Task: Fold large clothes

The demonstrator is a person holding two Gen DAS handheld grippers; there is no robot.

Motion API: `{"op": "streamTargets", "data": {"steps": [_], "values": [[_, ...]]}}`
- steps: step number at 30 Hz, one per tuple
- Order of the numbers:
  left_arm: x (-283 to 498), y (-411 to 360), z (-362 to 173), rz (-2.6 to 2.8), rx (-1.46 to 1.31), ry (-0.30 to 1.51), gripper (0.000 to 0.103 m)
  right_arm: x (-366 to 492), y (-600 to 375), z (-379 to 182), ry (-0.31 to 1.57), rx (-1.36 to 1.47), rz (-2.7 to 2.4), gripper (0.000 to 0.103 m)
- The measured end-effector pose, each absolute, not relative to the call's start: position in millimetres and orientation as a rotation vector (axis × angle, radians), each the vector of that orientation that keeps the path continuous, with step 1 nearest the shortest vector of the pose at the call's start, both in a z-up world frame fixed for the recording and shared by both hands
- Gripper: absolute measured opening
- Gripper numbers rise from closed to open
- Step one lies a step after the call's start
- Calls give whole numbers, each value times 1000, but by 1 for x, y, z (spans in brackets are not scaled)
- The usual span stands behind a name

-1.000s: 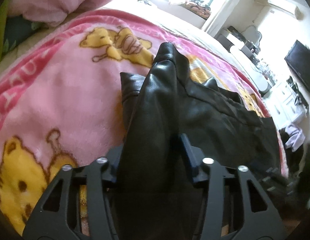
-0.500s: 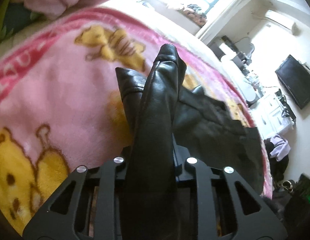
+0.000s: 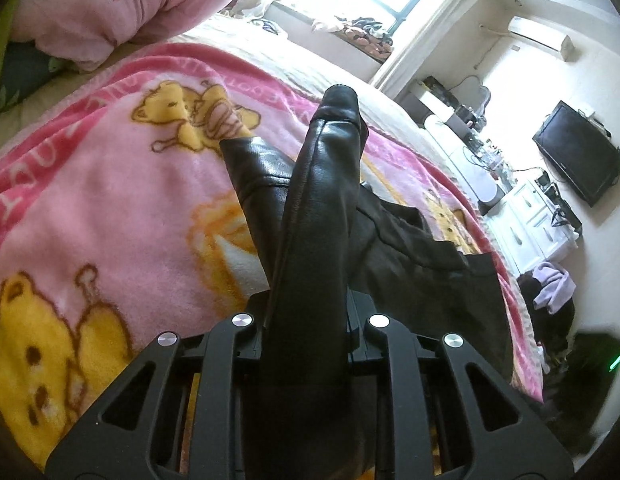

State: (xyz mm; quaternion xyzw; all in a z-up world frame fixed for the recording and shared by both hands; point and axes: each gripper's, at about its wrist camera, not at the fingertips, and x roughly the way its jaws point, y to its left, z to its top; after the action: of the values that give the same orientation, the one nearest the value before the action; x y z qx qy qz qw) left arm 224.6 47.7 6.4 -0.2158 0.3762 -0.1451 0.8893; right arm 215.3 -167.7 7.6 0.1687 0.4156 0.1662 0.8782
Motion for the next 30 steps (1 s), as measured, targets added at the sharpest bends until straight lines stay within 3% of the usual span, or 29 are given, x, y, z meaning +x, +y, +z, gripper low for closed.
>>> {"op": "streamTargets", "data": {"steps": [5,11,24,26,30], "values": [[215,38,21,-328,-432,734,14,253,-139,73,838,338,426,87],[203,23,38,-368,-403,675,14,313,-74,95,984,238,481,88],[201,18,42,-396,-407,658,14,362,-26,52,1237,22,373,87],[201,19,42,-397,-409,658,14,364,-25,45,1254,-1,373,85],[201,18,43,-399,-407,664,14,360,-27,39,1240,-23,402,66]]}}
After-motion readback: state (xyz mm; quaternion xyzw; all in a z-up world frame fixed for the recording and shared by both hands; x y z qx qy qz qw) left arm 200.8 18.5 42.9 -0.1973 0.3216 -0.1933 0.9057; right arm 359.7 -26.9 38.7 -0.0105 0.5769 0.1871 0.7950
